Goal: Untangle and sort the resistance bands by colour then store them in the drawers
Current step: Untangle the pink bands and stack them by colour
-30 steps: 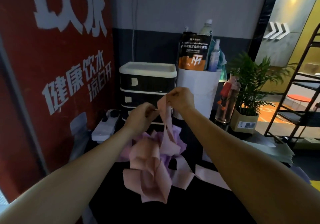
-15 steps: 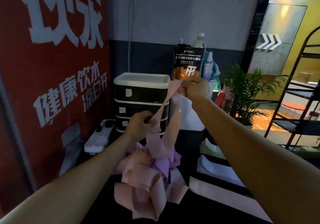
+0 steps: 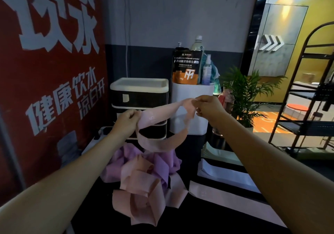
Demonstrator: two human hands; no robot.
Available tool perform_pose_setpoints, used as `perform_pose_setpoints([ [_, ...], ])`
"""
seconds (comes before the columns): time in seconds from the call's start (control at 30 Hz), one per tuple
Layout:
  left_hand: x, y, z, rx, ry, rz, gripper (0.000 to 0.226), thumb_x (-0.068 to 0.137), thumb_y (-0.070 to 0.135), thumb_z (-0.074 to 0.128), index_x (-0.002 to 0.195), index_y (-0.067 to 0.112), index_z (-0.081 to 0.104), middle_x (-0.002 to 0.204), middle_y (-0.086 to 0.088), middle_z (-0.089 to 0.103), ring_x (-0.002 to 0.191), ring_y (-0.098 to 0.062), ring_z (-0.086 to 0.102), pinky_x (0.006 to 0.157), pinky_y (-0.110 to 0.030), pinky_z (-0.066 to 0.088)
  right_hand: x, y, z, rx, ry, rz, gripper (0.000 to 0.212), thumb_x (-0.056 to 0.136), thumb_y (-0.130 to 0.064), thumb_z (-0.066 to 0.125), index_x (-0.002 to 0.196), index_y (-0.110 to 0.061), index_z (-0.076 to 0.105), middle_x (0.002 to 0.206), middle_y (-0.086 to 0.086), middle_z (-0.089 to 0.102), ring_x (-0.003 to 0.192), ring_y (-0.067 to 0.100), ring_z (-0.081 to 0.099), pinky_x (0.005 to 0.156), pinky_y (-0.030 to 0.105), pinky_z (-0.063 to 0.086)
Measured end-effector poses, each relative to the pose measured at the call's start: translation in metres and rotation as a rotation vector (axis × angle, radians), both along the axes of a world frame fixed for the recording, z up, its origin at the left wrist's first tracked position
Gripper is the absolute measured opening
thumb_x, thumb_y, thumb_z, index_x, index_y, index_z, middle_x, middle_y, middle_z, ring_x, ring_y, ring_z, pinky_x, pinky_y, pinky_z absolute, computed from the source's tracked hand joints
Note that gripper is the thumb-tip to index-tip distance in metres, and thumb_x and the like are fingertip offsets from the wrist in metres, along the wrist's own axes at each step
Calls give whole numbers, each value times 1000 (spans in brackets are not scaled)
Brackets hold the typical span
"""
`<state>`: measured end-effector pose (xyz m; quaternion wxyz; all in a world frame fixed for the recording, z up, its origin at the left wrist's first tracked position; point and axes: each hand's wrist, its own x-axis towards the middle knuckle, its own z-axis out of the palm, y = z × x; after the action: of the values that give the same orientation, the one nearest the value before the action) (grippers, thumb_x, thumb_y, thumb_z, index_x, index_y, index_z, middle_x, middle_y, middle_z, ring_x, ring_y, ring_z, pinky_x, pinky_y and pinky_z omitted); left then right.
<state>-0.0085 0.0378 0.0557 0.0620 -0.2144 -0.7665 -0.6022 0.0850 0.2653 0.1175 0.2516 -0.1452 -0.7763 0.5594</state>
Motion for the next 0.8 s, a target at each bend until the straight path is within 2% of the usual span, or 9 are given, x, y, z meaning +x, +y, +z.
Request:
perform_pose_setpoints([
  [0.13,2,0,8,122,-75,-3,26,96,21,49,73,18,61,77,-1,57,73,-13,50,71,-28,39,9,1,-3,-31,-78,88,13,91,-13,58,99,-4,64,88,9,57,78,17,53,68,24,48],
  [0.27,8,0,15,270,-174,-21,26,94,19,48,69,15,57,74,-3,56,73,-16,51,67,-28,38,18,-3,-6,-46,-151,265,13,92,-10,54,99,-4,63,96,10,58,88,19,53,79,29,44],
  [0.37,13,2,23,352,-232,-69,28,95,20,48,69,17,57,71,0,56,67,-13,51,61,-25,38,19,-9,-10,-24,-192,353,10,91,-8,53,89,-7,62,88,5,59,81,14,54,74,25,43],
  [0.43,17,4,26,346,-235,-160,28,96,19,46,69,16,54,70,0,54,66,-12,51,62,-24,40,18,-14,-13,92,-287,396,10,90,-8,55,86,-7,63,86,5,59,79,13,54,71,24,42],
  [0.53,23,8,31,288,-205,-248,27,99,19,41,75,14,54,72,-2,53,69,-13,51,66,-24,42,13,-22,-17,447,-401,390,17,87,-10,59,96,1,68,97,11,63,86,16,56,76,26,46],
  [0.6,25,11,35,251,-174,-273,28,99,18,39,76,15,53,71,-1,52,69,-12,50,67,-25,41,9,-31,-15,629,-323,363,20,89,-14,59,103,-3,68,106,10,65,95,19,59,87,28,48],
  [0.63,25,13,36,221,-148,-289,29,99,18,38,75,16,53,70,0,53,69,-12,50,68,-26,41,9,-38,-13,632,-243,364,20,91,-15,58,106,-5,67,106,7,65,95,17,59,86,25,48],
  [0.7,26,17,37,137,-88,-325,31,100,19,38,73,18,53,69,2,53,68,-11,49,69,-27,39,7,-52,-8,500,-97,393,21,93,-18,56,109,-8,65,102,0,62,89,8,57,80,17,45],
  [0.8,26,20,36,57,-32,-350,31,100,19,37,73,19,52,67,4,51,63,-7,47,63,-22,39,2,-65,-5,372,-28,466,16,92,-17,57,104,-10,65,94,-2,65,86,5,60,84,20,48],
])
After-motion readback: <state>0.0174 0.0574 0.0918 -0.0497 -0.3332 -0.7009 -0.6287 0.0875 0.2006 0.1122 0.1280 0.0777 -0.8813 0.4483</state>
